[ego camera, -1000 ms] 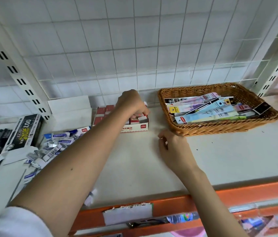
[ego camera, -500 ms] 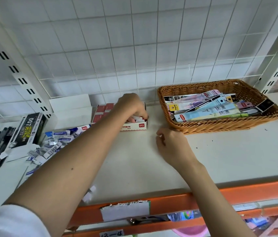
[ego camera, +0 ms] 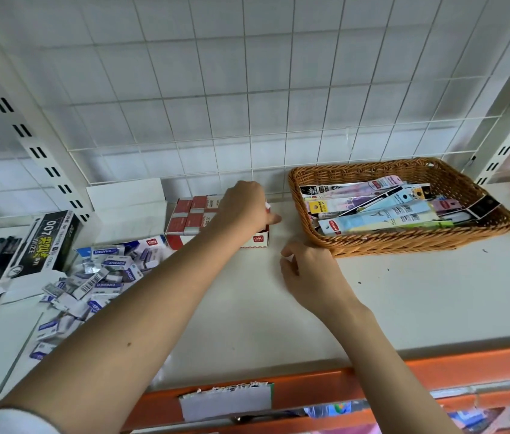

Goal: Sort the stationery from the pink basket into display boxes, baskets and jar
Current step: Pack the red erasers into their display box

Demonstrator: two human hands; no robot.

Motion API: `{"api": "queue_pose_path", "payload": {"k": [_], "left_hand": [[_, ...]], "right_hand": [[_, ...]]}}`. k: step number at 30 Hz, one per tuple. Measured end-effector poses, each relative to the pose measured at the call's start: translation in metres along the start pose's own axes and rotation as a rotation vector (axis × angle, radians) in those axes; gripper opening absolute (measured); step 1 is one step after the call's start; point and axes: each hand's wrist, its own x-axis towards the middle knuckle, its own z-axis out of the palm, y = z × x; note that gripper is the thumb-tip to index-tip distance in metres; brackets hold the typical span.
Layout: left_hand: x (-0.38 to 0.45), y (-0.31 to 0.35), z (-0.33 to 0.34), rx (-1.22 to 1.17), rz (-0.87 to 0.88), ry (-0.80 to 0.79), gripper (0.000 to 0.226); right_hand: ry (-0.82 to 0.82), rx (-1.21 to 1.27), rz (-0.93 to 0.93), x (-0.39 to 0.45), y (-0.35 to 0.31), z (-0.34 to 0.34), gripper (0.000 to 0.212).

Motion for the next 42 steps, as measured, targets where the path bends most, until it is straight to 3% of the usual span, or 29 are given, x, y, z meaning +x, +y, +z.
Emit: {"api": "queue_pose_path", "payload": {"k": [5,9,13,16,18,22,29,31,35,40,42], "left_hand": [[-0.008,-0.007,0.015,0.048,0.118,0.134,0.044],[-0.011,-0.015,0.015,0.106,0.173,0.074,0.043],[-0.011,-0.028,0.004,0.032,0.202,-0.095,0.038],[-0.010,-0.031,-0.001,-0.133,0.137,-0.066,0.042],[-0.008,-0.029,-0.004,-0.279,0.080,-0.045,0.034],[-0.004,-0.021,-0.008,-0.341,0.076,-0.080,0.018],[-0.002,-0.025,0.006,-0.390,-0.009,0.187,0.003],[-0.004,-0.027,0.010,-0.480,-0.017,0.246,0.010],[-0.005,-0.031,0.017,-0.370,0.038,0.219,0.018],[-0.006,-0.033,0.021,-0.364,0.072,0.310,0.020],[-0.005,-0.034,0.023,-0.258,0.126,0.265,0.022]], "right_hand": [[0.011,-0.003,-0.003,-0.001,0.001,0.000,0.018],[0.023,-0.002,0.003,0.000,0.001,0.002,0.019],[0.017,-0.009,-0.013,-0.002,0.003,0.002,0.017],[0.026,-0.005,-0.035,-0.004,0.005,0.002,0.016],[0.039,-0.032,-0.056,-0.006,0.006,0.004,0.016],[0.085,-0.058,-0.080,-0.011,0.008,0.007,0.021],[0.083,-0.091,-0.082,-0.013,0.010,0.007,0.018],[0.083,-0.102,-0.086,-0.014,0.010,0.007,0.017],[0.102,-0.120,-0.101,-0.014,0.009,0.007,0.013],[0.115,-0.119,-0.098,-0.015,0.009,0.008,0.012],[0.123,-0.119,-0.104,-0.015,0.009,0.009,0.012]]}}
